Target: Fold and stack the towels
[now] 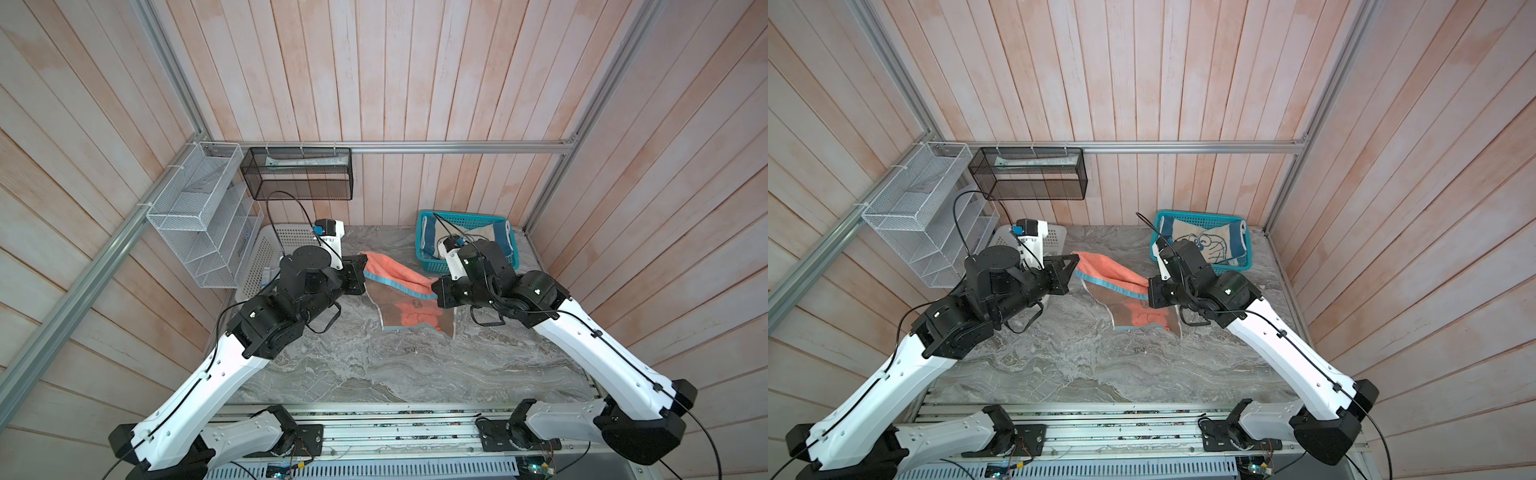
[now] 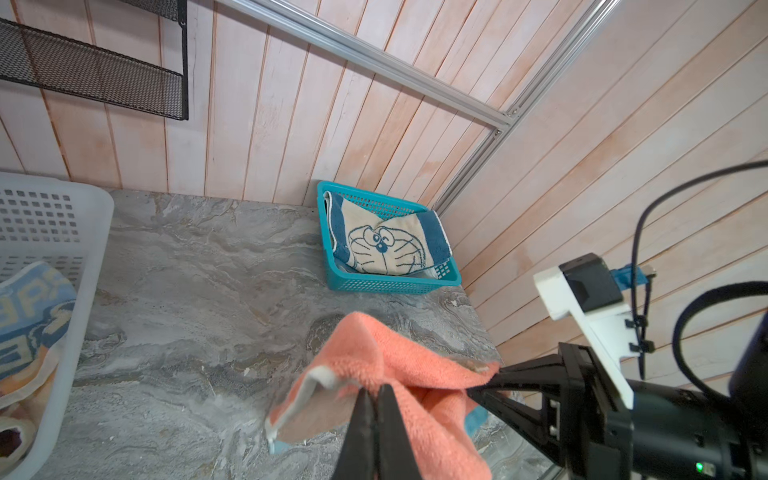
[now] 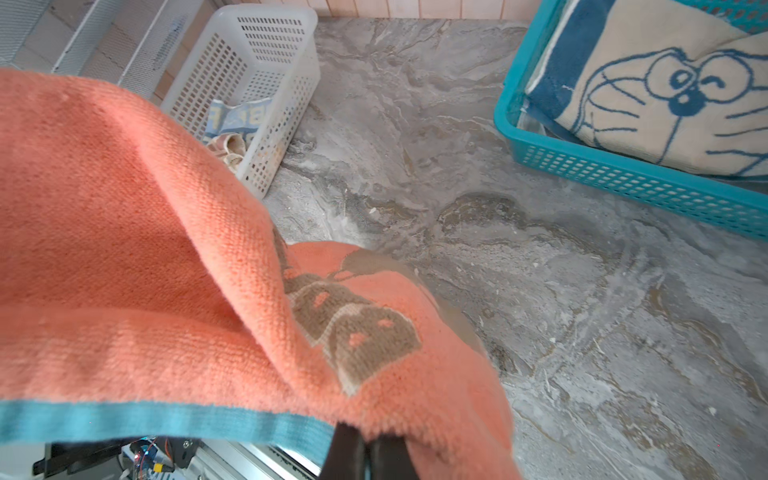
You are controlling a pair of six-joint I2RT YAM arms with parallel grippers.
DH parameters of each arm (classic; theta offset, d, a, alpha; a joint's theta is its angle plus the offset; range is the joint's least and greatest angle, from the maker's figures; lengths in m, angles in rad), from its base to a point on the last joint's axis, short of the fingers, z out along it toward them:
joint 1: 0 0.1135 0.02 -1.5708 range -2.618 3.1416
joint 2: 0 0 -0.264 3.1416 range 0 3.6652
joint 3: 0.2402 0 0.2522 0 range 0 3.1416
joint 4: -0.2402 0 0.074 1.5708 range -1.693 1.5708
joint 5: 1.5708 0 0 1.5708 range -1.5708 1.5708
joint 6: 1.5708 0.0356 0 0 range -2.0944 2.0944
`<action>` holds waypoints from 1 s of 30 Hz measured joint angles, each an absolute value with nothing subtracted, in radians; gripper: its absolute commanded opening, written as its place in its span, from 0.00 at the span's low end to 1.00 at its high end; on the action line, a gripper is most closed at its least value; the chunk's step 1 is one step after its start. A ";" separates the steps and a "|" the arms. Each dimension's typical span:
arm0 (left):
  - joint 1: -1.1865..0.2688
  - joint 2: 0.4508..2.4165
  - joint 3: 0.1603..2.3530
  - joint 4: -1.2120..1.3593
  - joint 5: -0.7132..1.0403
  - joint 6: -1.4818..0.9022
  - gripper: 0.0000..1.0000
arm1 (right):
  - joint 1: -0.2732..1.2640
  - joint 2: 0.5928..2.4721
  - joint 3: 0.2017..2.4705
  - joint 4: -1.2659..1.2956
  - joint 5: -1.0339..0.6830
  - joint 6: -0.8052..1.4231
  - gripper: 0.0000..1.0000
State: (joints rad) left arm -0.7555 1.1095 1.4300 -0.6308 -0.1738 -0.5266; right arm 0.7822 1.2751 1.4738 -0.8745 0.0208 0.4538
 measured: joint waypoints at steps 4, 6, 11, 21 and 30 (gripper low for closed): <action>-0.752 1.124 1.322 -0.595 -0.195 -0.532 0.00 | 0.772 1.282 1.295 -0.781 -0.046 0.448 0.34; -0.740 1.128 1.211 -0.567 -0.186 -0.551 0.00 | 0.756 1.309 1.172 -0.728 -0.093 0.455 0.37; -0.675 1.166 0.901 -0.523 -0.105 -0.636 0.00 | 0.730 1.361 0.957 -0.660 -0.175 0.490 0.39; -0.668 1.167 0.758 -0.476 -0.017 -0.733 0.00 | 0.761 1.329 0.825 -0.456 -0.204 0.602 0.45; -0.646 1.148 0.757 -0.471 -0.003 -0.738 0.00 | 0.841 1.443 0.816 -0.280 -0.145 0.484 0.54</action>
State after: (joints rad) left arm -0.6464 1.1481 0.7574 -0.4706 -0.0029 -0.7376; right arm 0.8413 1.4433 0.8162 -0.2802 -0.1452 0.4835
